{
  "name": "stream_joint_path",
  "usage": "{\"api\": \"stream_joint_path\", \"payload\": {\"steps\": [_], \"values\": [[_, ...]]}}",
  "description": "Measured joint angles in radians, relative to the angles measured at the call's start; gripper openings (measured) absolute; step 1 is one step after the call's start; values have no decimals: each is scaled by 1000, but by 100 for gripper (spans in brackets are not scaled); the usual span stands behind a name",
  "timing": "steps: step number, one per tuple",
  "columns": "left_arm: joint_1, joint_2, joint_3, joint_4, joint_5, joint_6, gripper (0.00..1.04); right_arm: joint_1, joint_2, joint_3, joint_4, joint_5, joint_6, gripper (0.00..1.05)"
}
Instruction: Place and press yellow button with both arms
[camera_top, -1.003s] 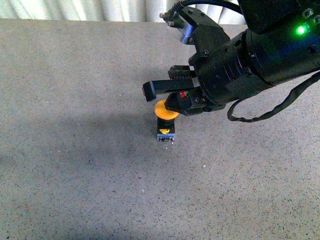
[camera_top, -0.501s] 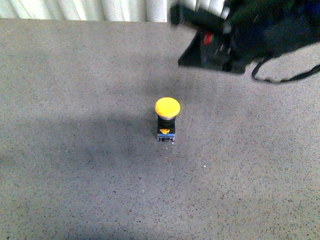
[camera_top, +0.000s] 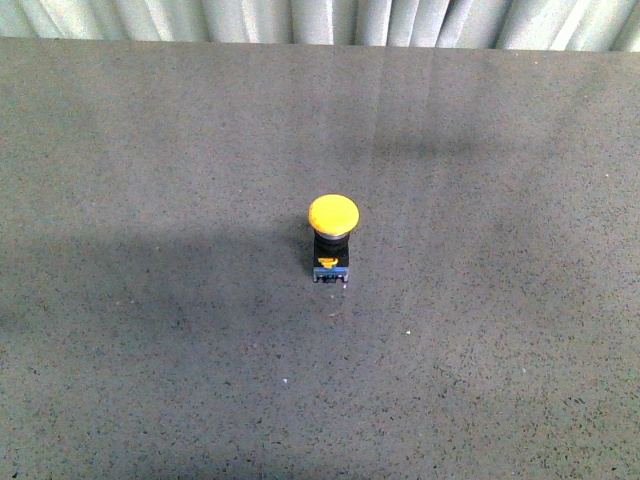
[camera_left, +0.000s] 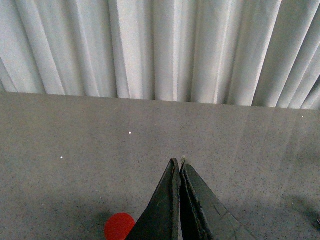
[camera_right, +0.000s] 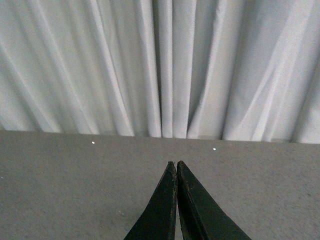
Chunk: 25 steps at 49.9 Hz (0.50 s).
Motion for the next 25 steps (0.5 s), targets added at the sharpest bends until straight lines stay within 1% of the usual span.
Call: {"api": "stream_joint_path", "payload": {"steps": [11, 25], "values": [[0, 0, 0, 0, 0, 0, 1, -29, -106, -182, 56, -31, -41, 1], [0, 0, 0, 0, 0, 0, 1, -66, -235, -325, 67, -68, -50, 1]]}}
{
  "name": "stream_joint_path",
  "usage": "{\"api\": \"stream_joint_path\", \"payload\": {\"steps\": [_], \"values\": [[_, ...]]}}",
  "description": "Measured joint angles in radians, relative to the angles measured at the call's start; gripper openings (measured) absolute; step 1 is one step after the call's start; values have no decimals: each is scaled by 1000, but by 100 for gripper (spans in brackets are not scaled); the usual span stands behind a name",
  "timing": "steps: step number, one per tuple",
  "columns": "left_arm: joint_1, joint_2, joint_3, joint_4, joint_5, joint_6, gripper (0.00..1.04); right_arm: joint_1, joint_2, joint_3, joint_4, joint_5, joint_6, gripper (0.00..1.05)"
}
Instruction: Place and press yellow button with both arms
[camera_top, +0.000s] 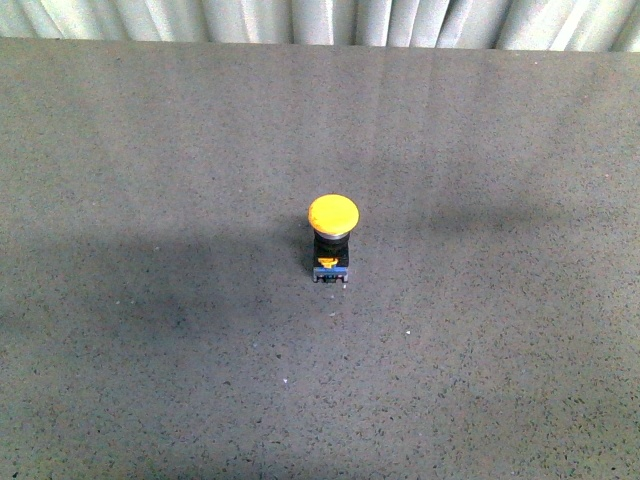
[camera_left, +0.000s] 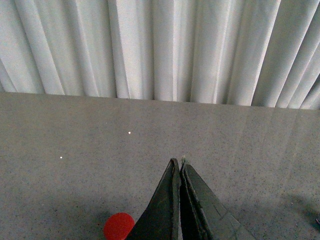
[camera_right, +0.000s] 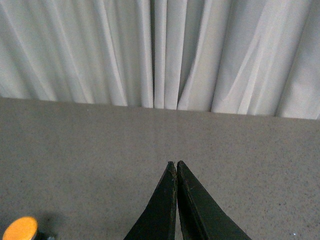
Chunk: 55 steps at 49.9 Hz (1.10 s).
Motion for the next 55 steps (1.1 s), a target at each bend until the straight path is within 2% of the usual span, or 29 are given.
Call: {"api": "stream_joint_path", "payload": {"steps": [3, 9, 40, 44, 55], "values": [[0, 0, 0, 0, 0, 0, 1, -34, -29, -24, -2, -52, -2, 1], [0, 0, 0, 0, 0, 0, 1, -64, -86, -66, -16, -55, -2, 1], [0, 0, 0, 0, 0, 0, 1, -67, -378, -190, -187, -60, -2, 1], [0, 0, 0, 0, 0, 0, 1, -67, -403, -221, -166, -62, -3, 1], [0, 0, 0, 0, 0, 0, 1, -67, -554, -222, -304, -62, -3, 1]]}}
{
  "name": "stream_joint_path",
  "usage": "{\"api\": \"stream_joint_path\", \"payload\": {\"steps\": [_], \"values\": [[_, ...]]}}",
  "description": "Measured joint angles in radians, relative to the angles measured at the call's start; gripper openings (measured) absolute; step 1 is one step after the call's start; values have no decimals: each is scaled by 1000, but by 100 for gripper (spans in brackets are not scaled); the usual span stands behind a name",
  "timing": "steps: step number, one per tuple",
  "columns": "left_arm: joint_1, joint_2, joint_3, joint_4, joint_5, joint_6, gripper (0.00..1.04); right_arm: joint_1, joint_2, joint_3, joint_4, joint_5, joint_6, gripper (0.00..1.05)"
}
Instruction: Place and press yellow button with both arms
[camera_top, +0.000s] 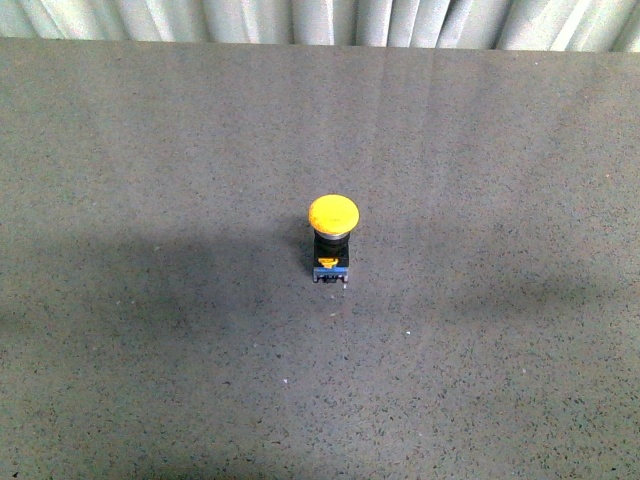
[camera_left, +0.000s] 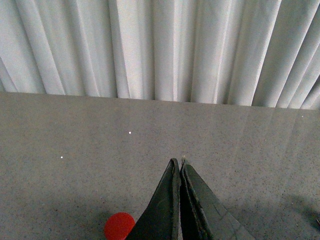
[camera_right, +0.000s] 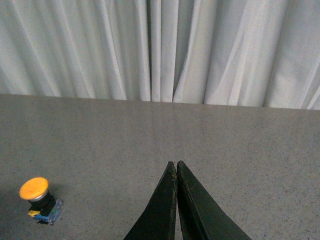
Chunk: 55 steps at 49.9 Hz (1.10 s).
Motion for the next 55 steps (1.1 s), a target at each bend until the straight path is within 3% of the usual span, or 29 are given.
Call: {"api": "stream_joint_path", "payload": {"steps": [35, 41, 52, 55], "values": [[0, 0, 0, 0, 0, 0, 1, 0, -274, 0, -271, 0, 0, 1], [0, 0, 0, 0, 0, 0, 1, 0, -402, 0, -430, 2, 0, 1], [0, 0, 0, 0, 0, 0, 1, 0, -443, 0, -445, 2, 0, 1], [0, 0, 0, 0, 0, 0, 10, 0, -444, 0, -445, 2, -1, 2]]}}
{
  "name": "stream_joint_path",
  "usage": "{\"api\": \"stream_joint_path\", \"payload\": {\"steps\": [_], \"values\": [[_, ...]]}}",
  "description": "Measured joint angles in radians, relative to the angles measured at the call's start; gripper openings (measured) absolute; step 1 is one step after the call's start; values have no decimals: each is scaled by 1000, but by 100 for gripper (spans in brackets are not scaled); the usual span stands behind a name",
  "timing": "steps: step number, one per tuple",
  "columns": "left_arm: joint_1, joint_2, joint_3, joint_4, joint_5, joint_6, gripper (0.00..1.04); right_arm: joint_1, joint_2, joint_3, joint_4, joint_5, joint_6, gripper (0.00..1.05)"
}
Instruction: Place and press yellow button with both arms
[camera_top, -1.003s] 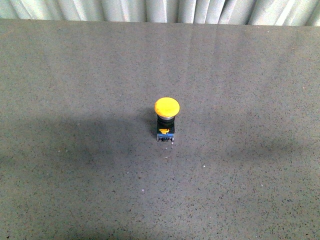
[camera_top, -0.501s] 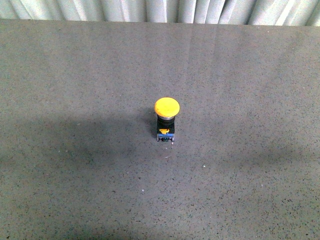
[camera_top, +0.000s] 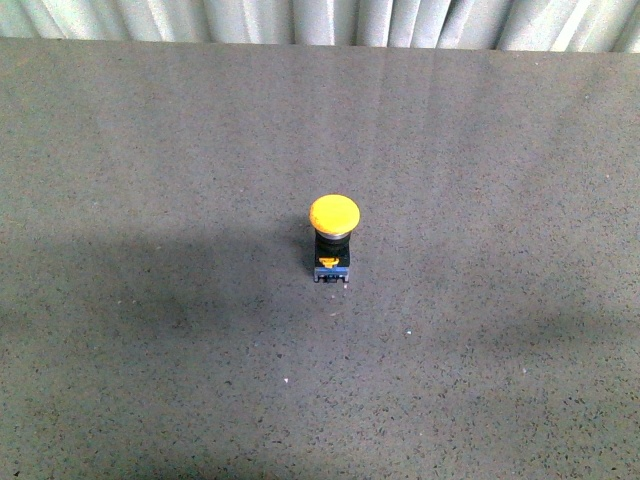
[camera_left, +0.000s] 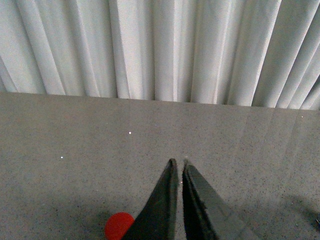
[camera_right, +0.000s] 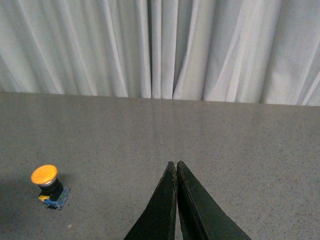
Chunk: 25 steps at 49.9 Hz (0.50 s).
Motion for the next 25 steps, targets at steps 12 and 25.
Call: {"api": "stream_joint_path", "payload": {"steps": [12, 25], "values": [[0, 0, 0, 0, 0, 0, 65, 0, 0, 0, 0, 0, -1, 56], [0, 0, 0, 0, 0, 3, 95, 0, 0, 0, 0, 0, -1, 97]]}}
